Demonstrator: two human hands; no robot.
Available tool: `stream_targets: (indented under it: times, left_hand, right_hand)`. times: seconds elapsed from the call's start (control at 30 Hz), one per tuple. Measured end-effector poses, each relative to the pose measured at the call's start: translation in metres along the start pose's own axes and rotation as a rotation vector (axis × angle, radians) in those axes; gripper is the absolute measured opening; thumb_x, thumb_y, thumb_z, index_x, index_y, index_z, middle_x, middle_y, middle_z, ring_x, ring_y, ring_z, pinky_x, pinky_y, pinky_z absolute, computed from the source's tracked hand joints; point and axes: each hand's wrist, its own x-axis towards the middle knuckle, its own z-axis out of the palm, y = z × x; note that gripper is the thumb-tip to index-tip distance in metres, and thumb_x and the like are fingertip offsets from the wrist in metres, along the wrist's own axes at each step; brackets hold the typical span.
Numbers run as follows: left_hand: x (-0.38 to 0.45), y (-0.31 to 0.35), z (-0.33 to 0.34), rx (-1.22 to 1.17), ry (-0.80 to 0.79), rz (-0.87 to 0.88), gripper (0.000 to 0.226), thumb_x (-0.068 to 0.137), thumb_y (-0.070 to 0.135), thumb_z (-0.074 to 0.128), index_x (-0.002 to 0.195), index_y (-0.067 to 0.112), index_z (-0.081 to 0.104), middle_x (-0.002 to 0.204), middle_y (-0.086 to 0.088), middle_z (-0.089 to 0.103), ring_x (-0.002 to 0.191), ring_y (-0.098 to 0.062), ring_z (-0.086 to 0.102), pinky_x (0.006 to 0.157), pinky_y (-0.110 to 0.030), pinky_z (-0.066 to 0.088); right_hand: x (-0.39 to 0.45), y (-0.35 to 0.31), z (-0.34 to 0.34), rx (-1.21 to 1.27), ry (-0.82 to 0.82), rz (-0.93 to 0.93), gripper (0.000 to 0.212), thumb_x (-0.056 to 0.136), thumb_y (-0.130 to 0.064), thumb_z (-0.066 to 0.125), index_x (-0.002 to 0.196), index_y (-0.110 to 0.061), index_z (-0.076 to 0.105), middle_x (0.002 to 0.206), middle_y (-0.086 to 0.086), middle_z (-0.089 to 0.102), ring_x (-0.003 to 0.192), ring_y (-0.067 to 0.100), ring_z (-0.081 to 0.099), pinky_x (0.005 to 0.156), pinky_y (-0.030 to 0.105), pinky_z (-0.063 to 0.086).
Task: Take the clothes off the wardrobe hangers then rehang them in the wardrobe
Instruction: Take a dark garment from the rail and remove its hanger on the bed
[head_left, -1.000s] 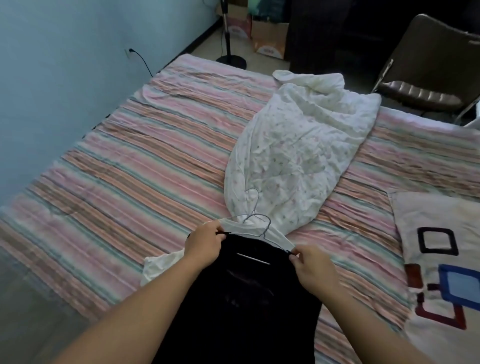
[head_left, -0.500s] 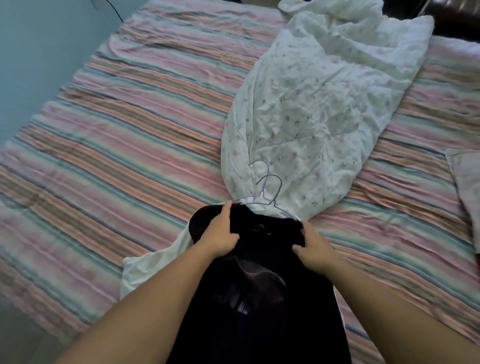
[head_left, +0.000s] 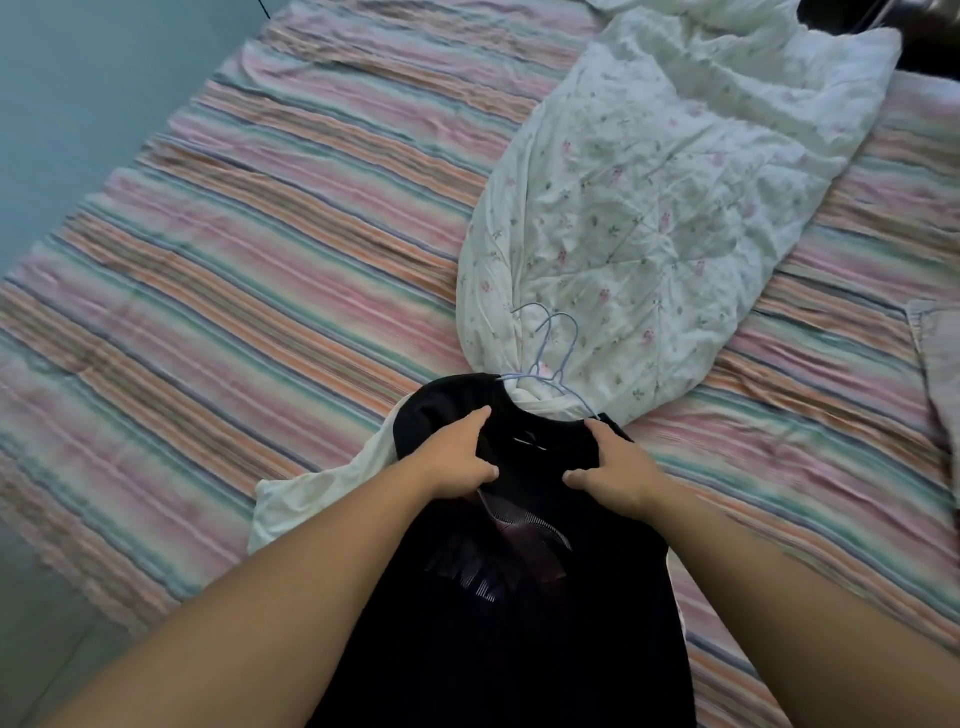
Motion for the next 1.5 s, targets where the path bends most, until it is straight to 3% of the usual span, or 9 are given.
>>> stream_targets:
  times: [0.1,0.27,0.37,0.63,0.8,0.9,1.17,1.33,1.5]
  left_hand:
    - [-0.025,0.003,-0.013,0.034,0.008,0.039,0.084,0.087,0.022,0.069,0.156,0.024,0.022,0.141,-0.002,0.052,0.088,-0.005,0.059,0.082,-0.019,0.04]
    - [-0.077,0.013,-0.038,0.043,0.056,0.074,0.068,0.092,0.013,0.058,0.152,0.02,0.03,0.153,-0.003,0.04,0.132,-0.019,0.045,0.102,-0.024,0.035]
    - [-0.116,0.023,-0.053,0.063,0.12,0.091,0.064,0.091,0.012,0.056,0.151,0.02,0.033,0.151,-0.003,0.043,0.137,-0.02,0.041,0.108,-0.031,0.037]
    - [-0.235,0.055,-0.096,0.135,0.33,0.158,0.052,0.082,0.025,0.062,0.131,0.027,0.048,0.126,0.001,0.059,0.115,-0.022,0.057,0.093,-0.043,0.051]
    - [-0.331,0.057,-0.125,0.198,0.404,0.184,0.069,0.08,0.021,0.062,0.145,0.027,0.038,0.143,0.001,0.05,0.126,-0.022,0.051,0.096,-0.042,0.05]
    - [-0.402,0.049,-0.139,0.214,0.47,0.172,0.076,0.079,0.022,0.063,0.148,0.03,0.032,0.147,0.002,0.045,0.129,-0.021,0.049,0.094,-0.04,0.05]
    - [-0.61,0.0,-0.141,0.206,0.698,0.045,0.075,0.078,0.041,0.066,0.144,0.036,0.033,0.141,0.006,0.051,0.122,-0.016,0.053,0.093,-0.036,0.05]
    - [-0.739,-0.038,-0.129,0.203,0.858,-0.065,0.071,0.073,0.048,0.064,0.139,0.038,0.038,0.125,0.008,0.057,0.098,-0.013,0.056,0.077,-0.032,0.047]
    - [-0.85,-0.065,-0.109,0.184,1.052,-0.198,0.065,0.074,0.051,0.065,0.135,0.039,0.043,0.11,0.013,0.058,0.089,-0.012,0.054,0.072,-0.032,0.048]
  right_hand:
    - [-0.022,-0.024,-0.008,-0.037,0.053,-0.068,0.069,0.077,-0.042,0.069,0.137,-0.024,0.042,0.113,0.001,0.061,0.09,0.017,0.055,0.081,0.036,0.048]
    - [-0.07,-0.073,-0.021,-0.206,0.114,-0.21,0.058,0.076,-0.044,0.068,0.128,-0.023,0.051,0.123,-0.002,0.06,0.112,0.02,0.056,0.092,0.039,0.049]
    - [-0.103,-0.108,-0.032,-0.283,0.135,-0.301,0.053,0.079,-0.043,0.066,0.126,-0.023,0.052,0.125,-0.003,0.058,0.113,0.018,0.054,0.091,0.037,0.048]
    - [-0.209,-0.205,-0.062,-0.459,0.194,-0.461,0.042,0.08,-0.045,0.063,0.118,-0.027,0.055,0.12,-0.007,0.057,0.107,0.016,0.056,0.086,0.033,0.049]
    - [-0.298,-0.265,-0.052,-0.671,0.178,-0.584,0.036,0.081,-0.041,0.061,0.11,-0.023,0.053,0.104,-0.005,0.055,0.096,0.019,0.055,0.078,0.037,0.052]
    - [-0.357,-0.3,-0.044,-0.682,0.185,-0.665,0.039,0.081,-0.041,0.06,0.115,-0.024,0.052,0.112,-0.005,0.056,0.1,0.019,0.056,0.078,0.037,0.05]
    - [-0.527,-0.385,-0.008,-0.69,0.15,-0.939,0.037,0.08,-0.046,0.062,0.113,-0.03,0.055,0.113,-0.011,0.06,0.102,0.013,0.058,0.085,0.038,0.053]
    - [-0.617,-0.431,0.023,-0.72,0.113,-1.122,0.029,0.079,-0.051,0.064,0.101,-0.033,0.059,0.103,-0.016,0.065,0.093,0.005,0.06,0.079,0.033,0.054]
    - [-0.693,-0.481,0.064,-0.794,0.016,-1.306,0.026,0.082,-0.054,0.065,0.098,-0.034,0.059,0.098,-0.017,0.064,0.088,0.001,0.06,0.077,0.029,0.054]
